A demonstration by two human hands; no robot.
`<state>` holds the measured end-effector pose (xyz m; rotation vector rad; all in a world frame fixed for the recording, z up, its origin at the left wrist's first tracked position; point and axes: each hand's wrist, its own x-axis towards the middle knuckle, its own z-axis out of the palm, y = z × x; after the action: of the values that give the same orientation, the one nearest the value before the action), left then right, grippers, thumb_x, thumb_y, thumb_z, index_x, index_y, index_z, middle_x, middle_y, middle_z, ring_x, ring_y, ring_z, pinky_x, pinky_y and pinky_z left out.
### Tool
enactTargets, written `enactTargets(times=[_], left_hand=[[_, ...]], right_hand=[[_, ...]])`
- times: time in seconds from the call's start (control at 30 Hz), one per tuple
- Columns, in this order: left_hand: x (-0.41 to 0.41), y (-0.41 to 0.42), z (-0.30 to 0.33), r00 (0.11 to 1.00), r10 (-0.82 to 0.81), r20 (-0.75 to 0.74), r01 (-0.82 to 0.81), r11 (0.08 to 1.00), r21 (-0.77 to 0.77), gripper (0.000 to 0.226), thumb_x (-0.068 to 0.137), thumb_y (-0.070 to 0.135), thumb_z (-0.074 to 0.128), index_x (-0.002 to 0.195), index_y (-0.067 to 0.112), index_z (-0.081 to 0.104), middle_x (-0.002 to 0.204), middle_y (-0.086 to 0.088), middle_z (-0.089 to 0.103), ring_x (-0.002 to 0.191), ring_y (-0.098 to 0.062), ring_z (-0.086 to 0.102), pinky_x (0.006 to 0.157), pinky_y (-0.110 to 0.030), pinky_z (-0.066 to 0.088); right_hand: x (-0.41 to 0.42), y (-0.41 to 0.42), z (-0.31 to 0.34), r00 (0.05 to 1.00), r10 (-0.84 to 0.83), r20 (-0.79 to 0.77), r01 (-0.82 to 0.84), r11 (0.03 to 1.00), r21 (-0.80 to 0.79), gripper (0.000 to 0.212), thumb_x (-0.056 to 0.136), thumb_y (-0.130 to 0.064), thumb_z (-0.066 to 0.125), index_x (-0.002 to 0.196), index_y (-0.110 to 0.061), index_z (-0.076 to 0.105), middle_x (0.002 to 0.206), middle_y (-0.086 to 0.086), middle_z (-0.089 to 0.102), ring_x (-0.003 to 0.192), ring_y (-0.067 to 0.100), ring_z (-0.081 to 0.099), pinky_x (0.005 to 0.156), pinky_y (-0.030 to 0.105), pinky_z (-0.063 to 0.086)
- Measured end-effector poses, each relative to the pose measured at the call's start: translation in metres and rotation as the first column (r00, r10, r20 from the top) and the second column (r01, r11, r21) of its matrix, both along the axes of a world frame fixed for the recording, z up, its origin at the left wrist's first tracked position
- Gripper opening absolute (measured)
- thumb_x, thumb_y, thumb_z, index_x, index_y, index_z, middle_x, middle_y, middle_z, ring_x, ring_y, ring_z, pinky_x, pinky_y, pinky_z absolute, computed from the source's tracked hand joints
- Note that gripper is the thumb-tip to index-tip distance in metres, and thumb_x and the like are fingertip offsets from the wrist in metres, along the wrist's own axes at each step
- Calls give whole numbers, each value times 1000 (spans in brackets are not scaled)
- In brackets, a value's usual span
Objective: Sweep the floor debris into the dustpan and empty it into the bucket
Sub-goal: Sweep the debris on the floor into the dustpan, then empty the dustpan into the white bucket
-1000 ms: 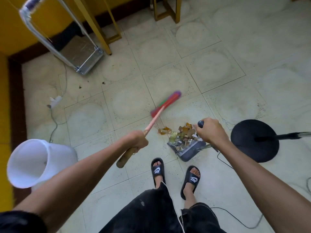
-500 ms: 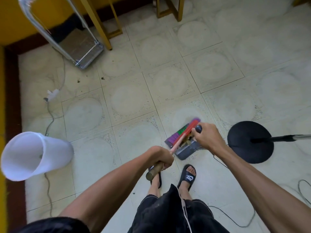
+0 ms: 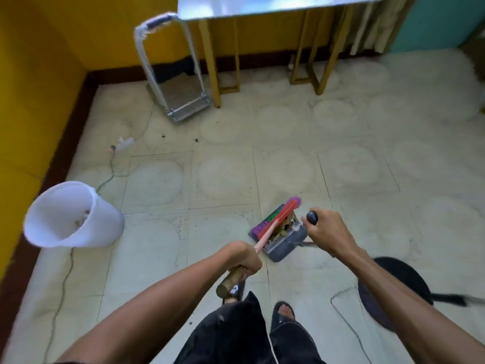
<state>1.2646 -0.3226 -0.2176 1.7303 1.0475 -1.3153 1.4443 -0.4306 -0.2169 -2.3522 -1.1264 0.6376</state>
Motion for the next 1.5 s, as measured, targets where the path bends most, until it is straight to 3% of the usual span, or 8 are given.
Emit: enactTargets(times=[0.23, 0.53, 0.67, 0.9, 1.03, 1.2, 1.37, 1.5], left_hand=[[-40, 16, 66, 940, 317, 127, -332, 934, 134, 7, 81, 3, 42, 85, 3, 47, 67, -7, 54, 47, -14, 49, 27, -11, 35], [-151, 95, 129, 676, 599, 430, -732, 617, 291, 44, 71, 0, 44, 113, -3, 56, 56, -8, 54, 16, -9, 44, 23, -12, 31], [-224, 186, 161, 476, 664, 577, -879, 371, 299, 38, 71, 2, 42, 108, -2, 48, 60, -10, 55, 18, -9, 44, 26, -15, 35], [-295, 224, 178, 395, 695, 601, -913, 222, 343, 42, 78, 4, 47, 119, -1, 53, 62, -7, 57, 41, -14, 51, 36, -18, 44], [-354, 252, 181, 212, 747, 630, -970, 84, 227, 48, 72, 6, 46, 117, 5, 61, 62, -7, 58, 47, -18, 50, 53, -25, 46], [-394, 261, 178, 6, 787, 616, -984, -104, 142, 15, 74, 17, 51, 84, 5, 52, 38, -1, 52, 31, -11, 45, 39, -16, 40], [-412, 280, 169, -181, 808, 560, -961, -266, 73, 12, 77, 7, 46, 82, 1, 54, 33, -1, 44, 24, -11, 36, 36, -12, 33], [-414, 298, 163, -279, 850, 447, -936, -344, 69, 22, 82, 9, 42, 61, 9, 46, 33, 0, 40, 25, -11, 34, 35, -12, 29]], right_hand=[[-22, 85, 65, 969, 244, 43, -247, 963, 105, 43, 89, -21, 61, 52, -21, 39, 50, -4, 47, 38, 9, 40, 38, 23, 28], [-132, 257, 163, 826, 481, 293, -548, 807, 220, 37, 83, -19, 61, 51, -23, 43, 50, -10, 49, 39, 5, 47, 35, 15, 27], [-223, 368, 205, 694, 602, 394, -706, 676, 209, 15, 81, -23, 60, 67, -25, 54, 65, 4, 65, 49, 20, 58, 43, 23, 41], [-292, 441, 227, 595, 669, 445, -795, 572, 202, 22, 79, -20, 54, 62, -26, 42, 60, -1, 57, 50, 21, 58, 40, 21, 37], [-348, 488, 243, 443, 718, 536, -889, 431, 157, 26, 81, -14, 54, 59, -23, 41, 62, 2, 56, 51, 22, 55, 39, 22, 33], [-402, 534, 245, 233, 736, 636, -963, 266, 45, 26, 84, -17, 53, 62, -22, 39, 54, -2, 43, 51, 26, 50, 44, 26, 36], [-439, 573, 236, -9, 715, 699, -998, 39, -53, 26, 88, -16, 52, 67, -22, 38, 52, -6, 34, 48, 23, 43, 38, 22, 19], [-455, 600, 228, -149, 730, 667, -987, -70, -145, 18, 87, -17, 51, 73, -23, 40, 56, -5, 39, 46, 18, 43, 39, 22, 25]])
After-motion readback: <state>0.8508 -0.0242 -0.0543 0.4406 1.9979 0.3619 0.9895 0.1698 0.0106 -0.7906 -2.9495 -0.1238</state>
